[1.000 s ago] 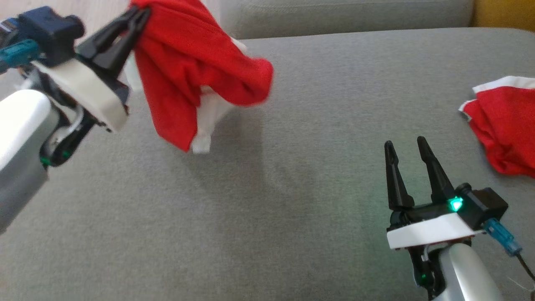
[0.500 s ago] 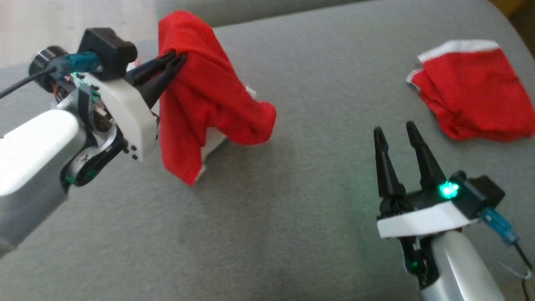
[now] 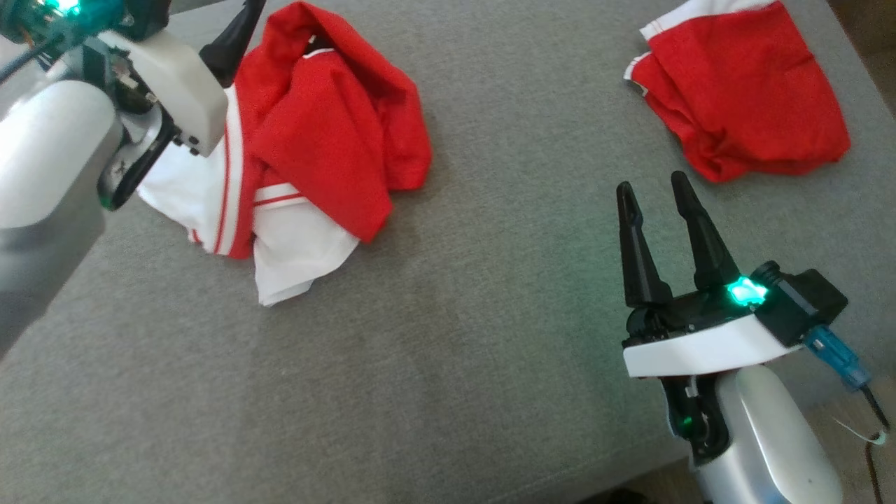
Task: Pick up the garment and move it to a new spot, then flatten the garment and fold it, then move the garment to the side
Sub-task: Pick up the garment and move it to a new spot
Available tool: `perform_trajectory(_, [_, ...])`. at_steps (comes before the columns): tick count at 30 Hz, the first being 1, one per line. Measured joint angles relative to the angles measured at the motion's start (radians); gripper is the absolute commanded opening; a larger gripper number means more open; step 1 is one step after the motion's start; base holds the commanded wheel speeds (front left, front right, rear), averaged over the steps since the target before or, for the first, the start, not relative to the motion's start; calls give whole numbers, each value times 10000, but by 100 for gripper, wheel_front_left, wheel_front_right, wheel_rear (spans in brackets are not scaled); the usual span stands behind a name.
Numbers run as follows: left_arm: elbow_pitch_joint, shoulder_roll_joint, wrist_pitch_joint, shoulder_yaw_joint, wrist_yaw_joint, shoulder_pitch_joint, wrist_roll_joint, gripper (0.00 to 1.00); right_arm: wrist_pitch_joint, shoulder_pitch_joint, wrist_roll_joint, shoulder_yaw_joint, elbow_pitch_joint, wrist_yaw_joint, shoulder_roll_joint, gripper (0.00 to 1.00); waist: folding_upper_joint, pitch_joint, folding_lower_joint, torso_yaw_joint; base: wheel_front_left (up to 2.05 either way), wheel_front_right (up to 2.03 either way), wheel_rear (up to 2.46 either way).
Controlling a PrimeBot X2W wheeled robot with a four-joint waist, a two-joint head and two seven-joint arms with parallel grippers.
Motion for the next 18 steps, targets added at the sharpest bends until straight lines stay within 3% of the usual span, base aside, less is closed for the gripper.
perform_trajectory(6, [456,-192,-1277,399,21,443,-280,100,-2,18,-349,-219,150,0,0,100,0,-335,-3,580,0,0,0])
perform_trajectory(11, [366,-173,-1977,700,282,1375,-683,100,-2,52,-614,-587,286,0,-2,100,0,-697,-3,1086,0,0,0])
perform_trajectory(18, [-729,-36,-2416,1707,961,3581,-1346,100,-2,460,-1083,-1275,462,0,0,100,0,-1484,-4,2037,0,0,0])
